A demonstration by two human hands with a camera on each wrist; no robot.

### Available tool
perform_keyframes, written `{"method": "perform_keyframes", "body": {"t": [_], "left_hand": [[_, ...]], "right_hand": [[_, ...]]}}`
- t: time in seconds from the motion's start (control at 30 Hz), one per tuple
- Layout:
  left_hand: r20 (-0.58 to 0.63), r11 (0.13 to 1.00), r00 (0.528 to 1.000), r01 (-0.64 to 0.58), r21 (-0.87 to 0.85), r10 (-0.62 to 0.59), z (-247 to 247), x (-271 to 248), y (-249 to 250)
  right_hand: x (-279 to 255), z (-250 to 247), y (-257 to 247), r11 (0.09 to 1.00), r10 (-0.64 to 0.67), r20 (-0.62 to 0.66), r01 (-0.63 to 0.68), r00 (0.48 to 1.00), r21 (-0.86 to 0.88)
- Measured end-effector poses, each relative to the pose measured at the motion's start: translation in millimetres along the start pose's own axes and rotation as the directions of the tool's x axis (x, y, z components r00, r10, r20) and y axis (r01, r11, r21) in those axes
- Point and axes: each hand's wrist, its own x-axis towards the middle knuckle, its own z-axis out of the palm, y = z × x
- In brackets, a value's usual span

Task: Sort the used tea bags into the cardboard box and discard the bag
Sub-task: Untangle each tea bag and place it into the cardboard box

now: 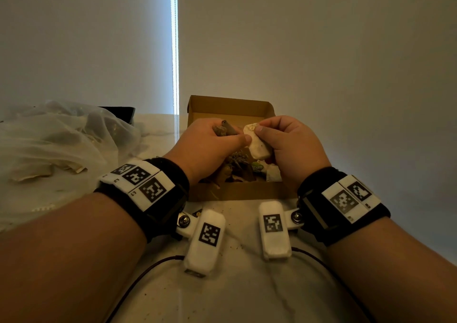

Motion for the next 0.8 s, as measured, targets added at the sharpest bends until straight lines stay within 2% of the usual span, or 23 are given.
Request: {"method": "perform_keyframes", "body": {"t": [0.13, 0.27, 0.43, 0.63, 0.8], "left_hand": [[-0.055, 1.000, 0.998, 0.002, -0.012, -0.003, -0.5, 1.6, -2.3], [-0.139, 0.997, 0.990, 0.011, -0.076, -0.022, -2.0, 4.1, -4.4], [-0.182, 0.994, 0.983, 0.002, -0.112, -0.022, -2.2, 4.9, -5.9], [-0.260, 0.978, 0.964, 0.008, -0.207, -0.063, -5.6, 7.8, -7.6], [-0.290, 0.981, 0.957, -0.028, -0.192, -0.029, -8.9, 9.2, -9.4]], "right_hand": [[6.4, -12.5, 4.6, 0.998, 0.004, -0.081, -0.009, 0.997, -0.060], [15.9, -29.6, 16.1, 0.972, 0.025, -0.193, -0.069, 0.981, -0.225], [17.2, -28.3, 18.3, 0.883, 0.126, -0.113, -0.164, 0.986, -0.440], [16.2, -28.1, 11.1, 0.812, 0.142, -0.063, -0.152, 0.988, -0.564], [19.7, -23.7, 7.7, 0.708, 0.208, -0.022, -0.165, 0.978, -0.687]]}}
